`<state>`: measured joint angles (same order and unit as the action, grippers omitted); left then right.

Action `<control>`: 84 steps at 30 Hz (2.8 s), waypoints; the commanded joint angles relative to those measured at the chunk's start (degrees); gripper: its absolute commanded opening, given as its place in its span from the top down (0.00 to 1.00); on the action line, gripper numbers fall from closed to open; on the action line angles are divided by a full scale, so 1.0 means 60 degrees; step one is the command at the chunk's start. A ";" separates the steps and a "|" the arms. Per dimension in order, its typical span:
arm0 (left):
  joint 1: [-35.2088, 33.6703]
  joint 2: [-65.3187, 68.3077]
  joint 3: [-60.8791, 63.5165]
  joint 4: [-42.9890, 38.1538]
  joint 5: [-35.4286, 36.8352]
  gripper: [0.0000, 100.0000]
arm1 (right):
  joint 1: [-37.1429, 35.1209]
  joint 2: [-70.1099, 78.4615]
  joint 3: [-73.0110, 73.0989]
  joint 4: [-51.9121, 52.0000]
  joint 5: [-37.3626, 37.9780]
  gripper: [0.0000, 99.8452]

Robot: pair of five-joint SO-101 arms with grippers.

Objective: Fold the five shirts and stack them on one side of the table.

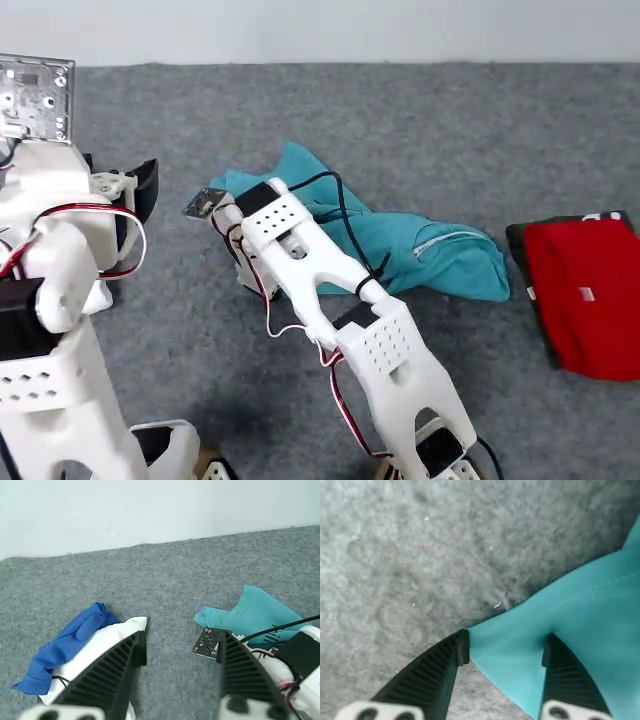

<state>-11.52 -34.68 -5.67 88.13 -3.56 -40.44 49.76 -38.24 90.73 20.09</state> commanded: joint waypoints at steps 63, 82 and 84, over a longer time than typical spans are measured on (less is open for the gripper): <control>0.5216 0.4117 0.7465 -0.6564 0.1304 0.76 | 1.0484 -1.5480 0.7458 0.2015 0.2271 0.99; 0.4205 1.0300 -0.0081 -0.3267 0.1260 0.76 | 1.1333 -1.5524 0.7458 0.2015 0.2740 0.99; 0.4147 1.0300 -0.0462 -0.2447 0.1260 0.76 | 1.1421 -1.5495 0.7473 0.2015 0.2740 0.99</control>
<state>14.51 27.56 -3.82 67.82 3.91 26.90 -42.55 8.53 100.57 35.91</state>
